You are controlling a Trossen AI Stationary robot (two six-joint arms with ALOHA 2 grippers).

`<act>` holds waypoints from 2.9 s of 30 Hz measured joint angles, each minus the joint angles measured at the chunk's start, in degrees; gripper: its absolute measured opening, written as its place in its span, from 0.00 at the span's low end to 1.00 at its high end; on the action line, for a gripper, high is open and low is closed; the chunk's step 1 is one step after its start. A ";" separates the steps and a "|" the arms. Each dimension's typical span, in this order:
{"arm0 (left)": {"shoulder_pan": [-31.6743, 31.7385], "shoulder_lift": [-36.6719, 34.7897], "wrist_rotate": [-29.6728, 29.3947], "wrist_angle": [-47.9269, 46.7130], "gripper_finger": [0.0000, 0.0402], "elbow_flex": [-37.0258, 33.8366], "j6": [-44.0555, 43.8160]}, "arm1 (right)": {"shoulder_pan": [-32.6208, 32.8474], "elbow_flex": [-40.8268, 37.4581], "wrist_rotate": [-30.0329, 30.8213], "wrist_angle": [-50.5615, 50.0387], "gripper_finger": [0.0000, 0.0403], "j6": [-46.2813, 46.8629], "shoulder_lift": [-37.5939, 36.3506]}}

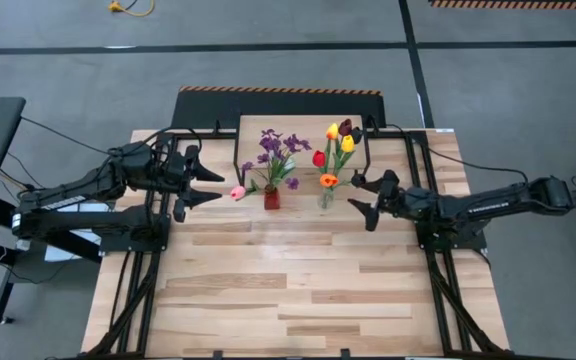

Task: Pick and place flowers into a vace then onto a shelf
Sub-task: Put the transparent vase with flowers on the shelf

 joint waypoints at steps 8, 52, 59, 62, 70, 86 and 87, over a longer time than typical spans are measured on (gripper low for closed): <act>0.00 0.00 0.01 0.00 0.49 0.00 0.57 | 3.39 4.14 1.47 0.35 0.71 0.00 11.08; 0.01 0.00 0.09 -0.48 0.49 -0.02 0.50 | -2.07 16.59 6.35 7.16 0.71 -2.12 33.63; 0.02 0.00 0.08 -0.52 0.49 -0.04 0.50 | -2.07 16.59 6.35 7.39 0.71 -1.99 33.63; 0.01 0.00 0.08 -0.54 0.49 -0.04 0.51 | -2.07 16.59 6.35 8.02 0.71 -1.98 33.61; 0.00 0.00 0.06 -1.02 0.49 -0.04 0.52 | -2.07 16.59 6.35 9.32 0.71 -2.01 33.59; 0.00 0.02 0.03 -1.68 0.49 -0.04 0.52 | -2.07 16.53 6.31 9.28 0.50 -1.92 33.59; 0.02 0.02 0.03 -1.68 0.49 -0.04 0.52 | -2.07 16.52 6.27 9.28 0.48 -1.92 33.59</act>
